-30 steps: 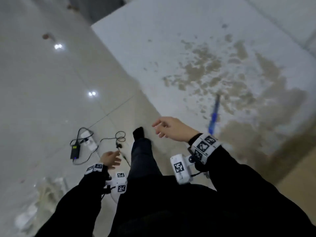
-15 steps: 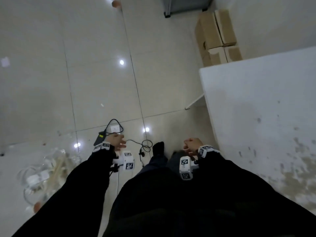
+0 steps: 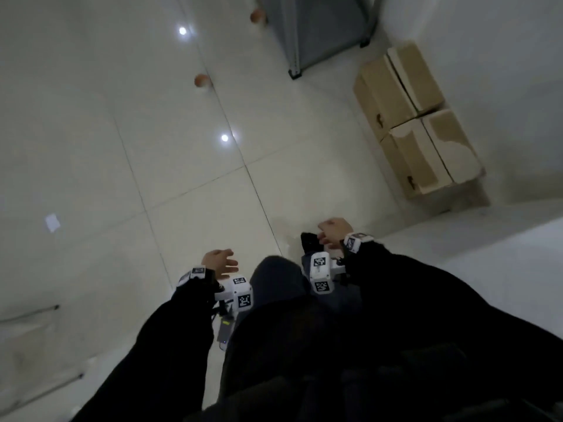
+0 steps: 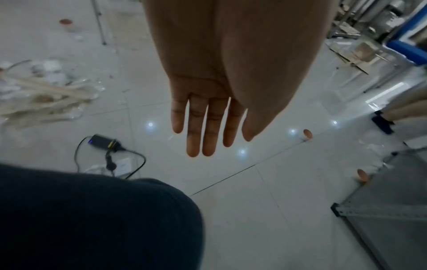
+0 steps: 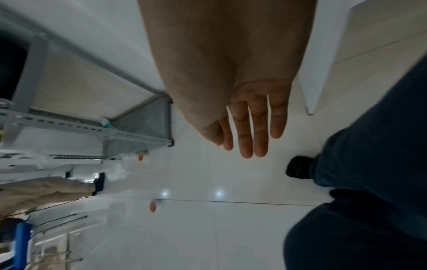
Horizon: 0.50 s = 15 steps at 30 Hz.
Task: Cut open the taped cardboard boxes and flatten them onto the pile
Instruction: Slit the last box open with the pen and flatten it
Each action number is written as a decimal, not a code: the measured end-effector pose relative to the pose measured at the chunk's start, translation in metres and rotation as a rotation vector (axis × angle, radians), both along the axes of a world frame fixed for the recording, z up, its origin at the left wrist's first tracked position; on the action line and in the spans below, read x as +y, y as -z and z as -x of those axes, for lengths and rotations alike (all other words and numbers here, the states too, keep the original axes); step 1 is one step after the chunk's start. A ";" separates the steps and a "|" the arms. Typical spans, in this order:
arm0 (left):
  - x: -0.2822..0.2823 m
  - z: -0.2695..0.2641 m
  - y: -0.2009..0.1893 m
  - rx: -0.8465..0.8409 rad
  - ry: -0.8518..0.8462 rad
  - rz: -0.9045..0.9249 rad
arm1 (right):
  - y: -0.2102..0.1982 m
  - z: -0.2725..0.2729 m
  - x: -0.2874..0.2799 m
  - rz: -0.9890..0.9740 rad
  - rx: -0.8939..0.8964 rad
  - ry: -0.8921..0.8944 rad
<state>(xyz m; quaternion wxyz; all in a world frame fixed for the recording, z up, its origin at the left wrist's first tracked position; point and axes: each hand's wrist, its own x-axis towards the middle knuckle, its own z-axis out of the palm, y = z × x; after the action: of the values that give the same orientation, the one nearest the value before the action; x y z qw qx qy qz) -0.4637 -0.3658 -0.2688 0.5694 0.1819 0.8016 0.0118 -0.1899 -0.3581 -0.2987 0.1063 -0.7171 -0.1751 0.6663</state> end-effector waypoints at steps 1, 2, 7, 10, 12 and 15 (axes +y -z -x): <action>0.022 0.003 0.001 0.024 0.042 -0.003 | -0.005 0.003 0.021 -0.026 -0.002 -0.003; 0.044 0.006 0.001 0.048 0.085 0.001 | -0.009 0.004 0.039 -0.047 0.017 0.019; 0.166 0.002 0.014 0.134 0.307 0.039 | -0.007 -0.029 0.111 -0.094 0.063 0.148; 0.247 -0.025 0.032 0.182 0.503 0.084 | 0.010 -0.072 0.131 -0.087 -0.019 0.386; 0.299 -0.061 0.049 0.199 0.648 0.100 | 0.025 -0.102 0.130 -0.042 -0.073 0.544; 0.355 -0.127 0.070 0.164 0.851 0.003 | 0.046 -0.139 0.111 0.060 -0.108 0.687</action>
<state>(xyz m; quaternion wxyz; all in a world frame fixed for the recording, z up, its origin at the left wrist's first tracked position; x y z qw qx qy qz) -0.3367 -0.0106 -0.3385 0.4581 0.4960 0.6976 -0.2397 -0.0507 -0.2471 -0.3449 0.2937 -0.7713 0.0906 0.5574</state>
